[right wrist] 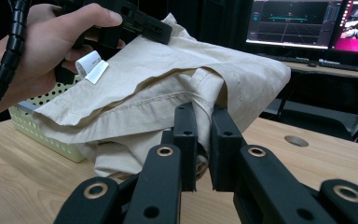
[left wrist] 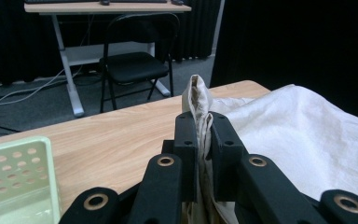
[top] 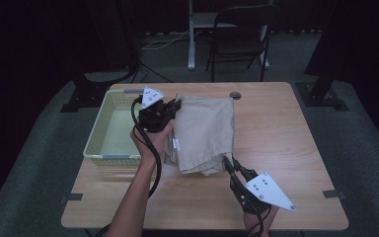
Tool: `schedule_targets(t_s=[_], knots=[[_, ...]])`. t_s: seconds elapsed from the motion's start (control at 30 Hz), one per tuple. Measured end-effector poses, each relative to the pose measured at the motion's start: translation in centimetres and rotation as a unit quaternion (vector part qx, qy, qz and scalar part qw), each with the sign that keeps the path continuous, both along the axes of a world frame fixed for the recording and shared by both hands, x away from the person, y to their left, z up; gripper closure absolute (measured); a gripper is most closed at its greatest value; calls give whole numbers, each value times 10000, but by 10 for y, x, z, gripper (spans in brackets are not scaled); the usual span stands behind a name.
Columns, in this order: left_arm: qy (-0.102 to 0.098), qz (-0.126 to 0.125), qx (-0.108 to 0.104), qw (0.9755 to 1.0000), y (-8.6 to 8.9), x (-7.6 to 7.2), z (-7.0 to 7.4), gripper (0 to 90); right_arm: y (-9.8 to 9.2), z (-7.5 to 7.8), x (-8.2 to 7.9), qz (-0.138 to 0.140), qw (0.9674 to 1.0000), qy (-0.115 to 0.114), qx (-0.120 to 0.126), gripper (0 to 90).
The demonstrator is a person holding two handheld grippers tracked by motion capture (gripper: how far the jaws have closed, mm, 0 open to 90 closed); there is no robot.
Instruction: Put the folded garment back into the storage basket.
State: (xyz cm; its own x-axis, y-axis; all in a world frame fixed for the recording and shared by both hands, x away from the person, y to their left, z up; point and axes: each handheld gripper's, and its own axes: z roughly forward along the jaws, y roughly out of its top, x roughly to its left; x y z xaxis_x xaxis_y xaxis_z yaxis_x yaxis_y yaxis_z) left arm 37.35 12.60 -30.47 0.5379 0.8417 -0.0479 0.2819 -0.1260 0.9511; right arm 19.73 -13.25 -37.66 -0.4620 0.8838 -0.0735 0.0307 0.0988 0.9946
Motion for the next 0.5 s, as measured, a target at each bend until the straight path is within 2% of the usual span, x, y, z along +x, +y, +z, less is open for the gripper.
schedule_targets(t_s=[0.5], knots=[[-84, 131, 3, 9999, 19, -2, 11, 845, 14, 8, 8, 142, 9999, -40, -27, 830]])
